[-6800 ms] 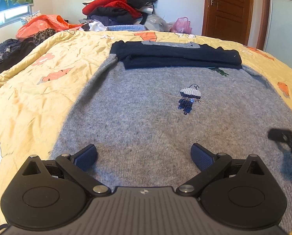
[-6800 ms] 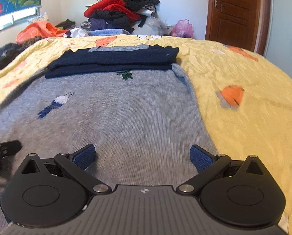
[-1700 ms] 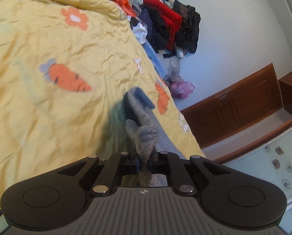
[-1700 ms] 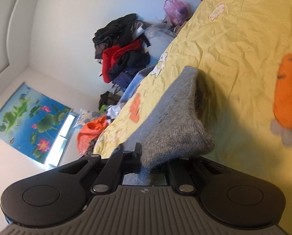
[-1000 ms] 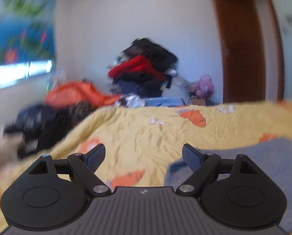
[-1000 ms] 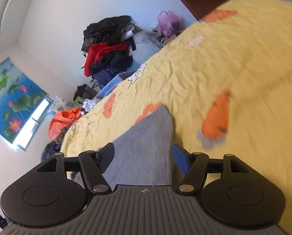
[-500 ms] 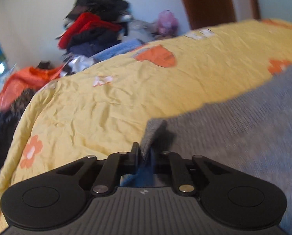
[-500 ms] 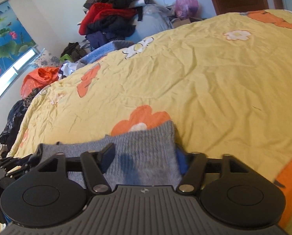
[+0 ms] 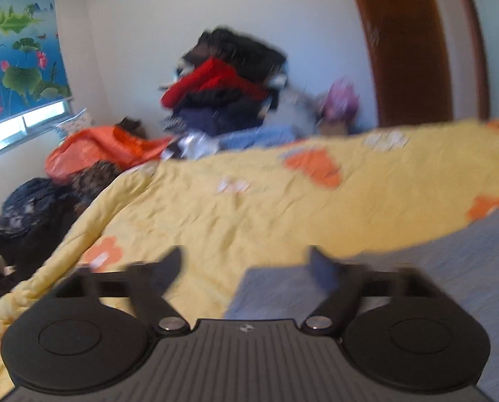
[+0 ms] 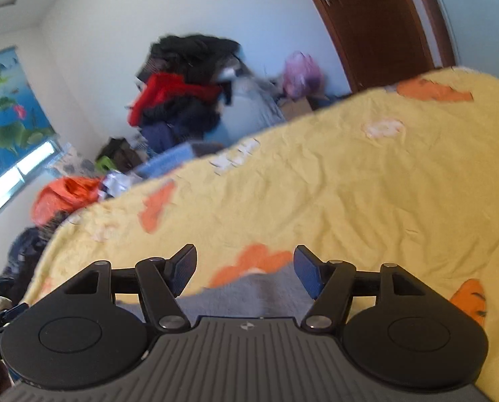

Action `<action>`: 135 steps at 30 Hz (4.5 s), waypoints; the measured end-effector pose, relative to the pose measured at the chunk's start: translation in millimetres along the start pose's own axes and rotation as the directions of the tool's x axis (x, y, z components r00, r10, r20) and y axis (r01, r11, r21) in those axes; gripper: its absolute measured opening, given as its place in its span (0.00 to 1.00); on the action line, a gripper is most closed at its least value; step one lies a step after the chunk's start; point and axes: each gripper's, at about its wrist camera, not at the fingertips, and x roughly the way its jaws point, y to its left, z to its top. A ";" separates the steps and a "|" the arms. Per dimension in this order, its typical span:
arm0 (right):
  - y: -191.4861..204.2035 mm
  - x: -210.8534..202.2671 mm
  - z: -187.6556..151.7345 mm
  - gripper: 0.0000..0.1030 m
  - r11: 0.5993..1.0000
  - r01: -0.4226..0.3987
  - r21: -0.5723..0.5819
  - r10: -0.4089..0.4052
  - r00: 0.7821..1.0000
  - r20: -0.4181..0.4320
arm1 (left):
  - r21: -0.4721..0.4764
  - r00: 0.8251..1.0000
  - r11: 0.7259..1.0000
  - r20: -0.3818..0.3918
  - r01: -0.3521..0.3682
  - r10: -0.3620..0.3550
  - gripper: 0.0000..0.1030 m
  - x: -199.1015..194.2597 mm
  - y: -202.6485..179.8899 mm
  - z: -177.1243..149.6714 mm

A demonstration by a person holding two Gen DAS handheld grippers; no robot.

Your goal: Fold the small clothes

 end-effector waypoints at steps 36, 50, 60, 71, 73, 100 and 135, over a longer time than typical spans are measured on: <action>105.2 38.6 -110.0 0.88 0.866 -0.067 -0.496 -0.043 0.977 -0.207 | -0.125 0.958 0.989 -0.267 0.075 -0.106 0.98 65.9 -15.9 -33.3; 104.8 36.6 -112.7 0.88 0.862 -0.063 -0.502 -0.045 0.979 -0.199 | -0.200 0.946 0.964 -0.235 0.177 -0.222 1.00 19.2 -11.1 -65.7; 69.4 -23.3 -117.4 0.98 0.842 0.084 -0.533 -0.161 0.982 -0.099 | -0.182 0.949 0.969 -0.234 0.168 -0.209 1.00 18.9 -16.0 -64.9; 58.8 -23.2 -121.3 1.00 0.859 0.075 -0.507 -0.149 0.983 -0.107 | -0.269 0.969 0.961 -0.211 0.068 -0.127 1.00 -50.7 13.4 -86.3; 59.2 -23.1 -120.5 1.00 0.860 0.074 -0.505 -0.147 0.983 -0.108 | -0.312 0.969 0.947 -0.201 0.073 -0.141 1.00 -81.0 29.6 -98.1; 56.2 -25.2 -117.8 1.00 0.878 0.057 -0.475 -0.123 0.987 -0.108 | -0.837 0.936 0.548 -0.181 0.015 -0.301 0.33 -89.3 71.5 -137.3; 112.6 10.7 -63.0 0.99 0.945 -0.326 0.008 0.302 0.865 -0.401 | 0.010 0.995 0.998 -0.072 0.066 -0.065 0.06 -131.3 -79.4 -110.3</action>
